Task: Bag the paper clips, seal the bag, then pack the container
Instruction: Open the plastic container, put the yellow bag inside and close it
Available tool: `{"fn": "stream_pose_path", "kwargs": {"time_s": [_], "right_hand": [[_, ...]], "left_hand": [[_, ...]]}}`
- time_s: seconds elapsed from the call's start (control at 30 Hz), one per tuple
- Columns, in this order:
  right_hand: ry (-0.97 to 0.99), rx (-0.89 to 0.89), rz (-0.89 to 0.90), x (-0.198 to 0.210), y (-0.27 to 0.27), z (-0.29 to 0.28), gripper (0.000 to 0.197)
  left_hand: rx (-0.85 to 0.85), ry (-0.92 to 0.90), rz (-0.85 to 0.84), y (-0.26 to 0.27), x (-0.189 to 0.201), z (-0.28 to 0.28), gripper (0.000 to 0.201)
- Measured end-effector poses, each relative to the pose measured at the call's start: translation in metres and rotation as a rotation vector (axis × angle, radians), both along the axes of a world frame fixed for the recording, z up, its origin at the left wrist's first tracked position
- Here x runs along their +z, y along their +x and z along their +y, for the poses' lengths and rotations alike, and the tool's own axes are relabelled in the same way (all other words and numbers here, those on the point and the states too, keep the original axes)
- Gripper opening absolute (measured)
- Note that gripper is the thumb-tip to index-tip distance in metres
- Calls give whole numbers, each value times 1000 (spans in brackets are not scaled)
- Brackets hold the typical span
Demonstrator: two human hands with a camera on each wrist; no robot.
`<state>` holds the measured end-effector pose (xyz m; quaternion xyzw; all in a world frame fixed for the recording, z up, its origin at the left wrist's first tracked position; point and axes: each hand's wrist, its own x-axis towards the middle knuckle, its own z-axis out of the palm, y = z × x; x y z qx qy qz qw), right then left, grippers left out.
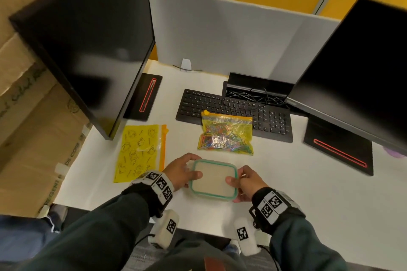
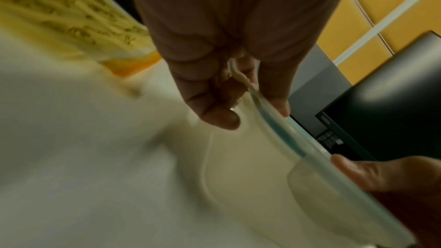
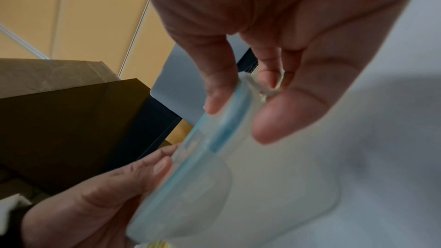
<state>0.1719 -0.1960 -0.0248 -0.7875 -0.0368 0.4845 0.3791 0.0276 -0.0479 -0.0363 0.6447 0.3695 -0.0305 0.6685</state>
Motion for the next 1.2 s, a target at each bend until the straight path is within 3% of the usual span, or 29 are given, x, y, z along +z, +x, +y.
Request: {"fn": "stream_pose_path", "kwargs": {"time_s": [0.13, 0.2, 0.3, 0.33, 0.4, 0.47, 0.53, 0.63, 0.7, 0.83, 0.93, 1.07, 1.2], "right_hand": [[-4, 55, -231, 3, -10, -1, 30], [-52, 130, -296, 12, -16, -3, 26], [-304, 454, -425, 21, -23, -13, 41], [-392, 564, -501, 22, -24, -17, 47], [-470, 616, -612, 27, -24, -23, 56], [-439, 570, -695, 31, -19, -25, 53], [-316, 523, -745, 32, -15, -19, 41], [-81, 383, -643, 24, -15, 1, 17], [-68, 333, -502, 15, -17, 14, 27], [-47, 169, -143, 3, -22, 25, 36], [18, 45, 134, -2, -24, 21, 28], [25, 65, 59, -10, -26, 18, 22], [51, 68, 45, -6, -29, 19, 22]], "left_hand": [[-26, 146, 55, 3, 0, 7, 33], [-55, 319, 115, 8, 1, 8, 40], [-5, 575, 198, 8, 8, 8, 49], [54, 581, 242, 6, 10, 9, 51], [112, 525, 383, -3, 10, 13, 56], [38, 364, 475, -11, 9, 14, 67], [-13, 141, 429, -16, 11, 7, 64], [31, -17, 278, -15, 8, -7, 46], [96, -41, 225, -9, 6, -12, 43], [198, 98, 217, -4, -4, -7, 33], [169, -46, 172, -8, -9, -8, 39], [109, -129, 41, -8, -6, -11, 47], [57, -12, -5, -5, 0, -4, 48]]}}
